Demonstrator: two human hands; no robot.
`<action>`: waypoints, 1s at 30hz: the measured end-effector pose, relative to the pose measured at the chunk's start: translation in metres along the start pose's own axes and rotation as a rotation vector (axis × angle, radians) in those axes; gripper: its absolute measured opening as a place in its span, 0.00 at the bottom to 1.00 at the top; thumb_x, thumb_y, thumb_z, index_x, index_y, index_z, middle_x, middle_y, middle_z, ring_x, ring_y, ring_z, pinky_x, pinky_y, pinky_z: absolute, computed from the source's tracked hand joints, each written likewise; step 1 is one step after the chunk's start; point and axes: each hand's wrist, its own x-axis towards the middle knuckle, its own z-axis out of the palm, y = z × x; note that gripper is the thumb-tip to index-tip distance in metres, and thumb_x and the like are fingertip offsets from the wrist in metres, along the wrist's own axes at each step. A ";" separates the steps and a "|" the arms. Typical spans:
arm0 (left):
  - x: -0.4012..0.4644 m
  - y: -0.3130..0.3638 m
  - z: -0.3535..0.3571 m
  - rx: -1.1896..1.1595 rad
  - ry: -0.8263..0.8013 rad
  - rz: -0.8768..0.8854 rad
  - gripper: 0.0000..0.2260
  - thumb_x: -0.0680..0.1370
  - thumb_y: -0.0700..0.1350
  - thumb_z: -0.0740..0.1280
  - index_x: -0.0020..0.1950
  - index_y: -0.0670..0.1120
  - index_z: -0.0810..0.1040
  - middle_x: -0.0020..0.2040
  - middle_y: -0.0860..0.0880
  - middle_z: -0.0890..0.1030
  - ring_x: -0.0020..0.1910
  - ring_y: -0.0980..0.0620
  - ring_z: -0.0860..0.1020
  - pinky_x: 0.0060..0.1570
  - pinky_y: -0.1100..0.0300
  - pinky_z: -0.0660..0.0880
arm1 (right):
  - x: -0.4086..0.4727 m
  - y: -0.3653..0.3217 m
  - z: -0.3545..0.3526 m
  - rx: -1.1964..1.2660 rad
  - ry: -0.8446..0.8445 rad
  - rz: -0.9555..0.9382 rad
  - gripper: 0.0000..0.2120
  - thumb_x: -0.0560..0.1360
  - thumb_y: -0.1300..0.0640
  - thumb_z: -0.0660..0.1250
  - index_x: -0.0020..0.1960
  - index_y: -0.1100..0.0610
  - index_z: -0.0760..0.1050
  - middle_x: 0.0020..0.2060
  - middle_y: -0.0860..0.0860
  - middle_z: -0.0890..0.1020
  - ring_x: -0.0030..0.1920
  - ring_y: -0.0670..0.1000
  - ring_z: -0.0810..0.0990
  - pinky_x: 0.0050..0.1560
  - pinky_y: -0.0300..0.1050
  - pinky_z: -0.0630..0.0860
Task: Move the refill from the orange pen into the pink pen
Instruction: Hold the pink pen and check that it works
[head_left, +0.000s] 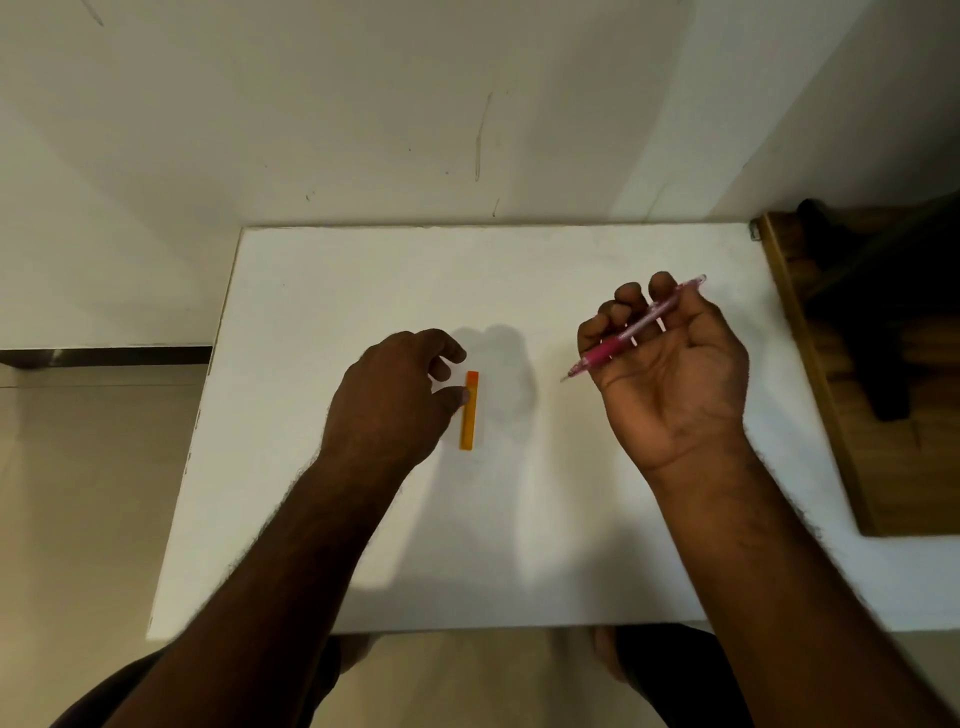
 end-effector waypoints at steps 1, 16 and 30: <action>0.000 -0.001 0.000 0.000 -0.002 -0.006 0.13 0.73 0.50 0.76 0.56 0.58 0.80 0.47 0.57 0.80 0.46 0.54 0.78 0.45 0.59 0.70 | 0.000 0.000 0.000 -0.035 0.035 -0.001 0.10 0.82 0.54 0.63 0.49 0.56 0.81 0.41 0.53 0.80 0.39 0.52 0.78 0.45 0.48 0.80; -0.004 0.002 0.008 0.042 -0.113 0.031 0.16 0.73 0.50 0.77 0.60 0.58 0.81 0.51 0.56 0.79 0.52 0.52 0.79 0.53 0.52 0.77 | 0.008 0.021 -0.015 -1.201 0.152 -0.325 0.15 0.74 0.55 0.77 0.58 0.54 0.80 0.38 0.50 0.87 0.37 0.48 0.87 0.46 0.51 0.86; -0.003 0.002 0.011 0.088 -0.117 0.075 0.17 0.74 0.51 0.76 0.62 0.58 0.80 0.52 0.55 0.79 0.52 0.53 0.78 0.48 0.58 0.73 | 0.012 0.053 -0.028 -1.839 0.020 -0.464 0.13 0.75 0.53 0.76 0.58 0.56 0.82 0.45 0.50 0.86 0.45 0.53 0.84 0.54 0.53 0.82</action>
